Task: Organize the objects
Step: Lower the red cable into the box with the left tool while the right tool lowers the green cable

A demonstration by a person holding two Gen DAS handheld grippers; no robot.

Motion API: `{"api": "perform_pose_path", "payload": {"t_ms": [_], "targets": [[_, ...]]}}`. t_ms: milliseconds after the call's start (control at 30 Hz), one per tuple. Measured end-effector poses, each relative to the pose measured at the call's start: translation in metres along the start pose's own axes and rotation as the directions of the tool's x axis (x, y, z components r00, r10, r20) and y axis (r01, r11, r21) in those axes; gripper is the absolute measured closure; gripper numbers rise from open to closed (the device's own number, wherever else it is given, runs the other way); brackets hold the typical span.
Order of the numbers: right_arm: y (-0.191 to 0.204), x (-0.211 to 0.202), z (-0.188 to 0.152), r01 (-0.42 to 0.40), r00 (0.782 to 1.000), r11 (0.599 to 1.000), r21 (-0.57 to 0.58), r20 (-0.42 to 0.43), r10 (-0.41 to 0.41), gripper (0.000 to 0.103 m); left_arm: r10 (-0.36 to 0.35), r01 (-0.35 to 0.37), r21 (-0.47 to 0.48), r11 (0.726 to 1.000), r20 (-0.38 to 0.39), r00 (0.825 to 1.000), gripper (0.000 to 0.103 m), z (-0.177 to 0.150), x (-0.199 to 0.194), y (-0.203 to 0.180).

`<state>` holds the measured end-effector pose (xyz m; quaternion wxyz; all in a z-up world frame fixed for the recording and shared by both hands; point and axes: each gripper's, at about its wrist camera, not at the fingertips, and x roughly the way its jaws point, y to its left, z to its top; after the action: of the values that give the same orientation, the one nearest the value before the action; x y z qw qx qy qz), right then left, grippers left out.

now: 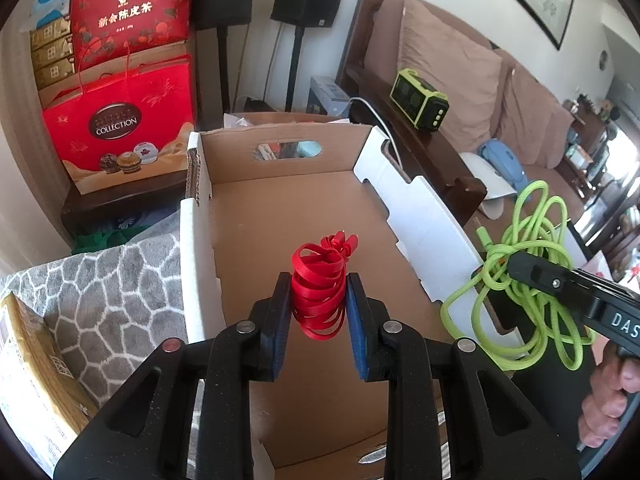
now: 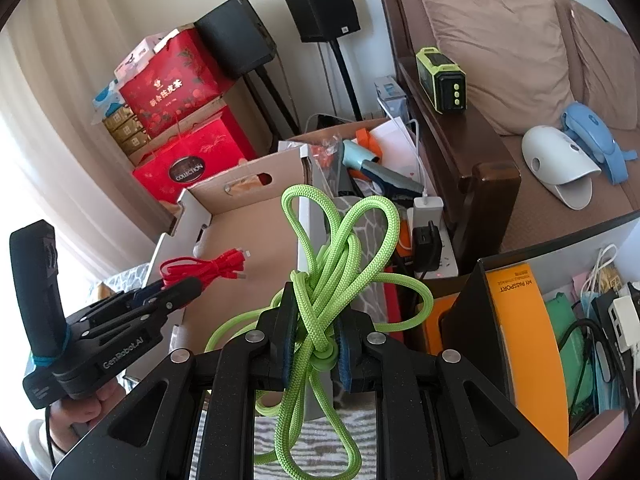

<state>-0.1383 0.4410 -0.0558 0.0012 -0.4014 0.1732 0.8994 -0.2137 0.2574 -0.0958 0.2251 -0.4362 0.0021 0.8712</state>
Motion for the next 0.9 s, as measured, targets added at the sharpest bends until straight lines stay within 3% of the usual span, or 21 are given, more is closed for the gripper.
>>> {"api": "perform_pose_path", "payload": {"t_ms": [467, 900], "targets": [[0.000, 0.002, 0.001, -0.012, 1.000, 1.000, -0.002, 0.001, 0.012, 0.087, -0.001, 0.001, -0.017, 1.000, -0.010, 1.000, 0.079, -0.001, 0.005, 0.004], [0.016, 0.002, 0.006, -0.071, 0.997, 0.997, -0.022, 0.014, 0.071, 0.087, -0.005, 0.005, -0.023, 1.000, 0.001, 1.000, 0.079, 0.001, 0.000, 0.008]]}}
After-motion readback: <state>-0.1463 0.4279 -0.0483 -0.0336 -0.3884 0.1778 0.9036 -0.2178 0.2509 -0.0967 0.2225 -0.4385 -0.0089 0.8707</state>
